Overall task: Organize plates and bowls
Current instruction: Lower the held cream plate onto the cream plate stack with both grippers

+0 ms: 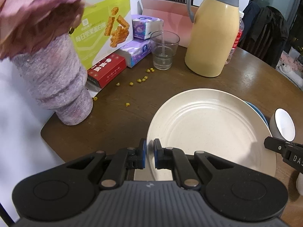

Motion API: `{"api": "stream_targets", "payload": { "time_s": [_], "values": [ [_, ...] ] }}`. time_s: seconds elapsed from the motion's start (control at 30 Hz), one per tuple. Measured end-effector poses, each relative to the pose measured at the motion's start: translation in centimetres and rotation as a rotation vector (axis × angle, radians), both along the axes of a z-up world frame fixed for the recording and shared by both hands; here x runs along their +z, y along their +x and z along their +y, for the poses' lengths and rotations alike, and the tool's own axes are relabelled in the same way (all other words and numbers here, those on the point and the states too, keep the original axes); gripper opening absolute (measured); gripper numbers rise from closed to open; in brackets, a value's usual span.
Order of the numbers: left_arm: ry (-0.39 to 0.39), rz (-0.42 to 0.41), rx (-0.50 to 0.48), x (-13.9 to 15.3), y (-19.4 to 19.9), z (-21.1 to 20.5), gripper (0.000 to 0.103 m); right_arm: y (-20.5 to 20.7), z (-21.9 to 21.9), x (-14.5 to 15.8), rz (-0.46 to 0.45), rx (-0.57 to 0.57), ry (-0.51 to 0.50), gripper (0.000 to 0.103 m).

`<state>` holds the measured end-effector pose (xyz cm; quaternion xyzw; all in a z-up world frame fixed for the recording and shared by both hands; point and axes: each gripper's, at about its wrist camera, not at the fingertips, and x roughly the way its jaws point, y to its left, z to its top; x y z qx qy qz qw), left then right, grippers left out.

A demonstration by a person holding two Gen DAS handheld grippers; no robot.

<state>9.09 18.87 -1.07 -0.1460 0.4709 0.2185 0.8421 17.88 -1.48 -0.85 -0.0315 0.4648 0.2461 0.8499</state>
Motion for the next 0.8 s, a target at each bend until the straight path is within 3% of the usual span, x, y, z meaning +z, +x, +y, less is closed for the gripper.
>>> {"api": "stream_targets", "payload": {
  "time_s": [0.8],
  "values": [
    [0.008,0.019,-0.012,-2.1,-1.7,1.5,0.008,-3.4,1.6,-2.6,-0.011,0.015,-0.033,0.004]
  ]
}}
